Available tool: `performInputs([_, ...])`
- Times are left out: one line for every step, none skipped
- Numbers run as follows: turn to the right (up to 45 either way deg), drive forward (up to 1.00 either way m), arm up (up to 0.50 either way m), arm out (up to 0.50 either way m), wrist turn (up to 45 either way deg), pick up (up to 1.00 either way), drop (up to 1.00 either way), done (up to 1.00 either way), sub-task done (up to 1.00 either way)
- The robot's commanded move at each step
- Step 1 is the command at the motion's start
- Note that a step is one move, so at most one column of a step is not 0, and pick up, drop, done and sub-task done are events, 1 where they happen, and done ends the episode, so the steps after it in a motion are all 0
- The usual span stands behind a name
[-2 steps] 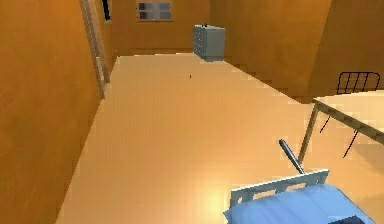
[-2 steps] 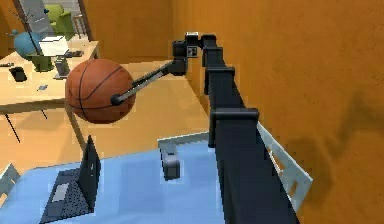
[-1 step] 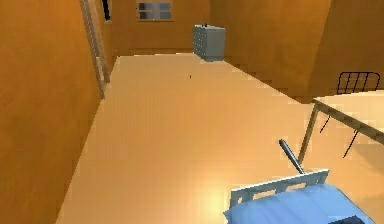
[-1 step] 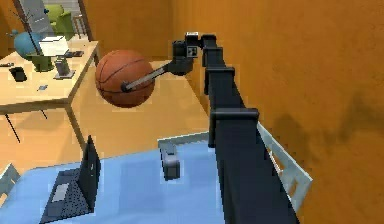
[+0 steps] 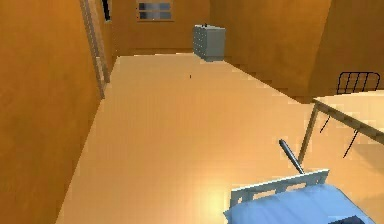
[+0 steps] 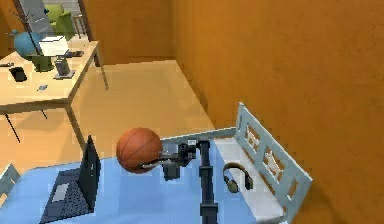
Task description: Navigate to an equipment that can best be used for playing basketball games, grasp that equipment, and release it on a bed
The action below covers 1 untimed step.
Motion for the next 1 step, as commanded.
performInputs([0.0, 0.0, -0.32, 0.0, 0.0, 0.0, 0.0, 0.0, 0.0])
